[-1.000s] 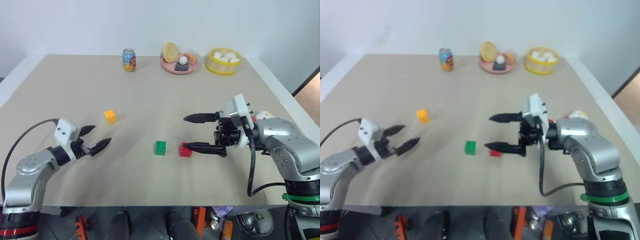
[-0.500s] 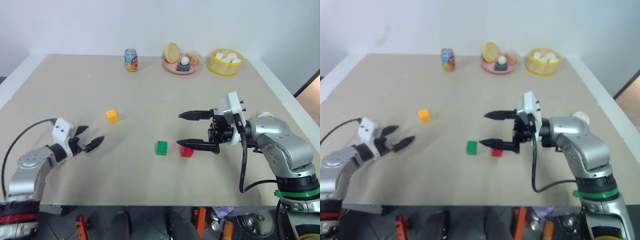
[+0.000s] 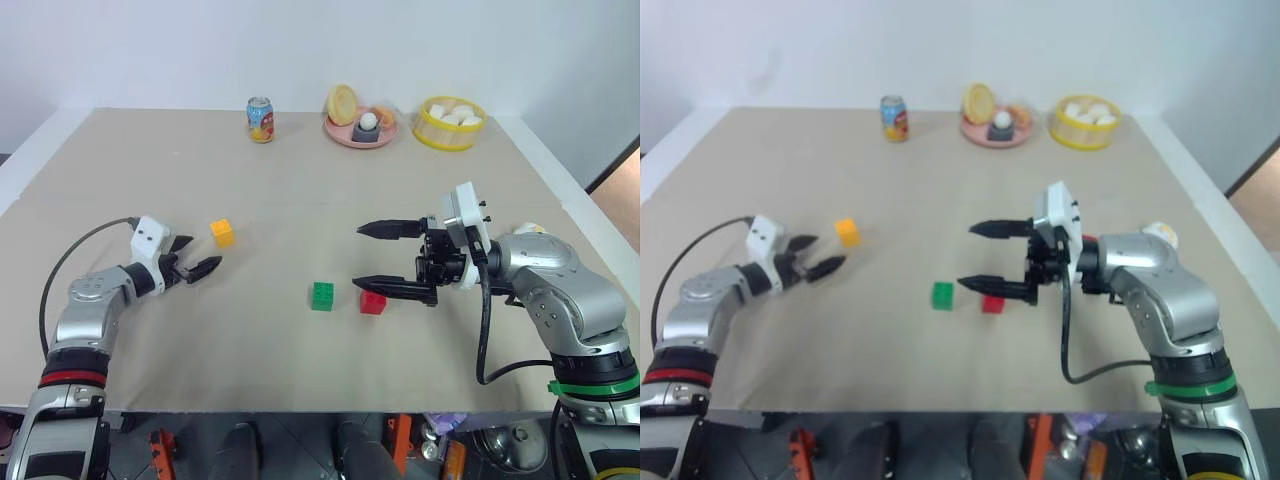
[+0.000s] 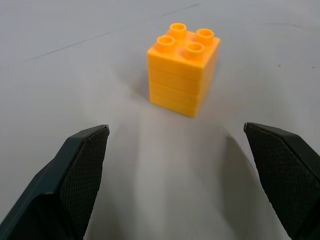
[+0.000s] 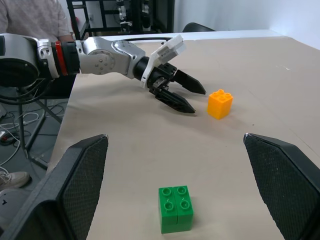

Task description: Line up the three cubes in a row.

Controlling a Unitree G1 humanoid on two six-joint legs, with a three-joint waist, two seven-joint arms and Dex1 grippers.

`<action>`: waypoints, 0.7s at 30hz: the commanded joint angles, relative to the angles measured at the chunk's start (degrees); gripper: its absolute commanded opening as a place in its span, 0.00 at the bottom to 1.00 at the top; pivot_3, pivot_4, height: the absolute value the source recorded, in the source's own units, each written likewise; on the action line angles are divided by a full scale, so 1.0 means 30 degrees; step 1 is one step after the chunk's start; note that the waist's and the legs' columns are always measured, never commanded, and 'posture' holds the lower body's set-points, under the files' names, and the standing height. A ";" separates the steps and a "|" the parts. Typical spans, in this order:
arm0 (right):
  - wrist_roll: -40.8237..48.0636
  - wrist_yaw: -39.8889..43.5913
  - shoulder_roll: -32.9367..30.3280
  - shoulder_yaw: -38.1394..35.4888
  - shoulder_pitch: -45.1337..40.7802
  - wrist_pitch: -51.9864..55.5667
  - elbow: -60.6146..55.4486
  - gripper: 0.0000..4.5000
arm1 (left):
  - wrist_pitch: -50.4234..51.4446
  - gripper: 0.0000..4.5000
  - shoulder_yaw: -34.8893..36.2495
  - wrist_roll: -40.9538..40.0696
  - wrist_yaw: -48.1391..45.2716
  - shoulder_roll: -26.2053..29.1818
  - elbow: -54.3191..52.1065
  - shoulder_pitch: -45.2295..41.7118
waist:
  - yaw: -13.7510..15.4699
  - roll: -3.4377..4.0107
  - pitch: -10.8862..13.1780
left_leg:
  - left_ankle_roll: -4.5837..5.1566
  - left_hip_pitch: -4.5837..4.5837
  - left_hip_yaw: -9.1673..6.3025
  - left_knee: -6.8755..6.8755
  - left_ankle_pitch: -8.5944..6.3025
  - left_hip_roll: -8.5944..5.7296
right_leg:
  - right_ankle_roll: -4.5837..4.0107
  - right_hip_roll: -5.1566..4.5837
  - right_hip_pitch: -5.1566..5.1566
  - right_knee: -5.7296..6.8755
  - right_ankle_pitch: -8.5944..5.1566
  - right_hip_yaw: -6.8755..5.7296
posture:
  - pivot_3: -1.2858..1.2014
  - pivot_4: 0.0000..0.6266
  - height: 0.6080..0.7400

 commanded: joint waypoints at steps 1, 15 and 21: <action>0.0154 -0.0136 -0.0140 -0.0507 -0.0184 -0.0118 -0.0525 1.00 | -0.1116 0.99 -0.0255 0.0539 -0.0281 -0.0042 0.1277 -0.1082 | 0.0001 -0.0001 0.0000 | 0.0000 0.0000 -0.0001 0.0000 0.0000 0.0000 | 0.0002 0.0000 0.0000 0.0000 0.0000 0.0000 | 0.52 0.24 1.00; 0.0030 -0.0149 -0.0121 -0.0453 -0.0288 -0.0193 -0.0328 1.00 | -0.3400 0.99 -0.0804 0.1787 -0.0511 -0.0985 0.6810 -0.4840 | 0.0007 -0.0002 -0.0001 | 0.0001 -0.0008 -0.0012 0.0002 0.0000 -0.0010 | 0.0078 0.0006 0.0006 0.0001 0.0024 0.0003 | 0.52 0.24 1.00; -0.0028 -0.0111 -0.0201 -0.0520 -0.0306 -0.0184 -0.0285 1.00 | -0.3594 0.99 -0.0648 0.1606 -0.1138 -0.1352 0.6659 -0.4938 | 0.0007 -0.0002 0.0000 | 0.0000 -0.0015 -0.0020 -0.0002 -0.0001 -0.0014 | 0.0098 0.0006 0.0007 0.0001 0.0022 0.0004 | 0.52 0.24 1.00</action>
